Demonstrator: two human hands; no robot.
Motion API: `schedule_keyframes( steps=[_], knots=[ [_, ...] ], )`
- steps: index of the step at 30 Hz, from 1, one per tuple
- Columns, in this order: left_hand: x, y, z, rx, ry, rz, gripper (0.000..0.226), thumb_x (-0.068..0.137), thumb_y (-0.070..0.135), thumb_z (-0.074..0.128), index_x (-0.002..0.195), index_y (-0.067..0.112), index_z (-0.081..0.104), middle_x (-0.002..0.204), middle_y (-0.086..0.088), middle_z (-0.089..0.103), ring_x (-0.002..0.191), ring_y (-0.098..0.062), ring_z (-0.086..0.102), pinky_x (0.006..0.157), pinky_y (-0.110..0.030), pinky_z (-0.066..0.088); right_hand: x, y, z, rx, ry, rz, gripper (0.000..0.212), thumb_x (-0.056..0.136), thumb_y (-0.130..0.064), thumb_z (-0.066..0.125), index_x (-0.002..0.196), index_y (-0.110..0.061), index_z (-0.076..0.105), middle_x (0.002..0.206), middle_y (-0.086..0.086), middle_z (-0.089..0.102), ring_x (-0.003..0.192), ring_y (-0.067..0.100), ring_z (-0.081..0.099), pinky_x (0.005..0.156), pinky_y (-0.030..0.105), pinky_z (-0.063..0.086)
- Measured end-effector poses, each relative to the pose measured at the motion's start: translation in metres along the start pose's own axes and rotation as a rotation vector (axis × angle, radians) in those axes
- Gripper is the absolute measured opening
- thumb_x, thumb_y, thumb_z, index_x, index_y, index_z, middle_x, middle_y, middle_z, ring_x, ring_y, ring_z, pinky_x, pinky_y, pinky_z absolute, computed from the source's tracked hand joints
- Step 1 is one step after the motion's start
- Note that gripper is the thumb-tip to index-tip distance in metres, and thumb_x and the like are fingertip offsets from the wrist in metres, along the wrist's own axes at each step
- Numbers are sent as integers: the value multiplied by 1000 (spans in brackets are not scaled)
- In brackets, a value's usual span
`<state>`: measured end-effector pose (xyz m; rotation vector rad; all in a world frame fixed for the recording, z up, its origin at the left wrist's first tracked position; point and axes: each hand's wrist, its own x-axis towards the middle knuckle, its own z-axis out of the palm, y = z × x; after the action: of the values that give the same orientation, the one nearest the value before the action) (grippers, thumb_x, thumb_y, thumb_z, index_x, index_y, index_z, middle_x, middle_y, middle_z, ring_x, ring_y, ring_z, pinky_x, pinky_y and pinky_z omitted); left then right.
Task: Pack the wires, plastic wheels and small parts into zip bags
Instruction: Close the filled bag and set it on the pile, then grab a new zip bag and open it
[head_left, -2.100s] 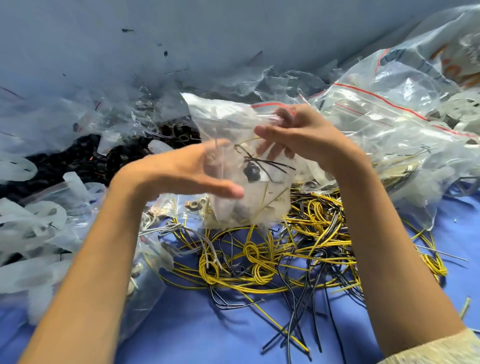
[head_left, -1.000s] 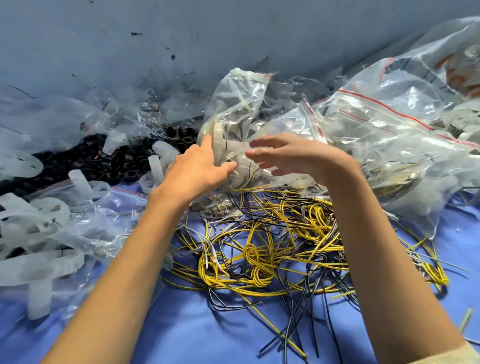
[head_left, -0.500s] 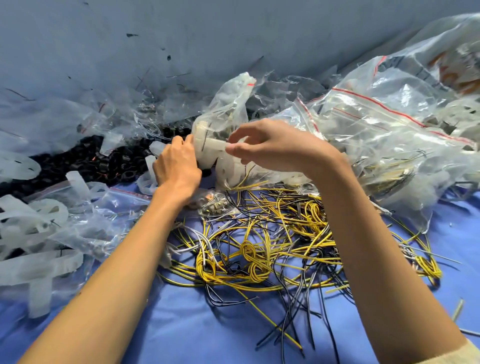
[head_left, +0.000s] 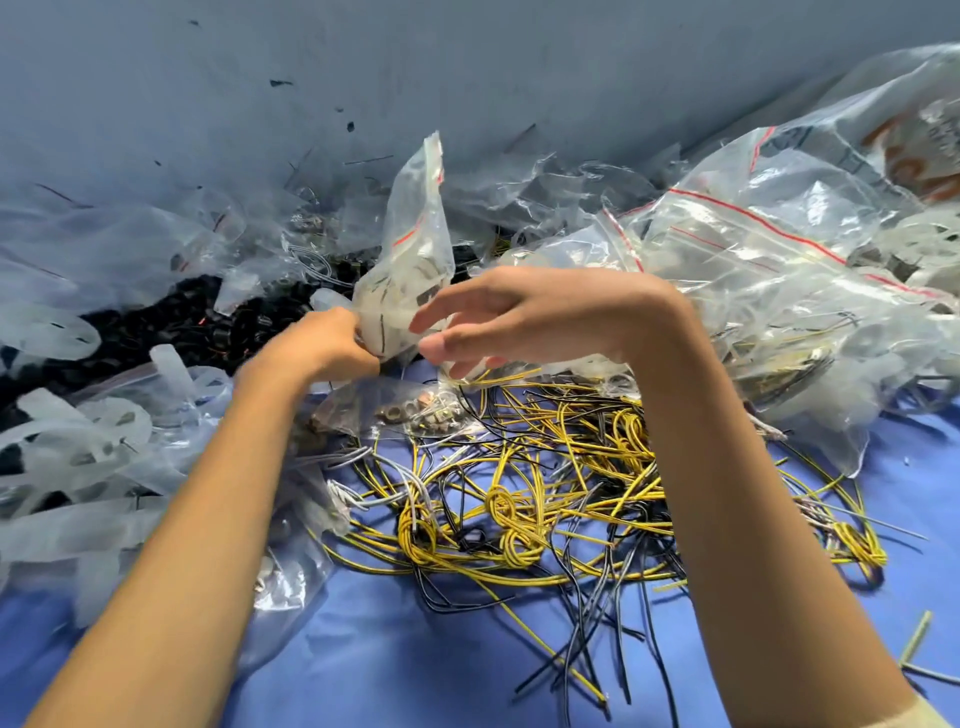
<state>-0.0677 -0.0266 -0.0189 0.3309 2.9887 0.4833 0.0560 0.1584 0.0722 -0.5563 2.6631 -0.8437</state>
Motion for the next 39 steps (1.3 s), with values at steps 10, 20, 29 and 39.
schedule_keyframes(
  steps=[10, 20, 29, 39],
  knots=[
    [-7, -23, -31, -77, 293, -77, 14, 84, 18, 58, 93, 25, 66, 105, -7, 69, 98, -29, 59, 83, -33, 48, 8, 16, 0, 4, 13, 52, 35, 92, -41, 54, 122, -22, 59, 109, -3, 70, 96, 7, 68, 93, 39, 53],
    [45, -24, -4, -616, 838, -278, 28, 81, 13, 47, 89, 24, 71, 91, 1, 71, 88, -20, 64, 64, -18, 42, 8, 21, 1, 11, -6, 88, 34, 93, -40, 54, 121, -21, 59, 111, 1, 69, 98, 10, 68, 96, 39, 50],
    [139, -67, -25, -626, 428, -404, 51, 86, 14, 60, 134, 6, 44, 141, -19, 44, 129, -33, 42, 108, -38, 37, 4, 42, -11, 51, 22, 114, 37, 92, -43, 53, 125, -26, 57, 110, 0, 70, 101, 12, 66, 96, 35, 50],
    [137, -66, -12, -182, 397, -290, 35, 96, 20, 49, 116, -7, 60, 124, -33, 54, 115, -47, 51, 94, -46, 43, 0, 58, -17, 104, 40, 175, 45, 88, -46, 55, 129, -29, 53, 111, -8, 70, 101, 1, 65, 100, 31, 47]
  ],
)
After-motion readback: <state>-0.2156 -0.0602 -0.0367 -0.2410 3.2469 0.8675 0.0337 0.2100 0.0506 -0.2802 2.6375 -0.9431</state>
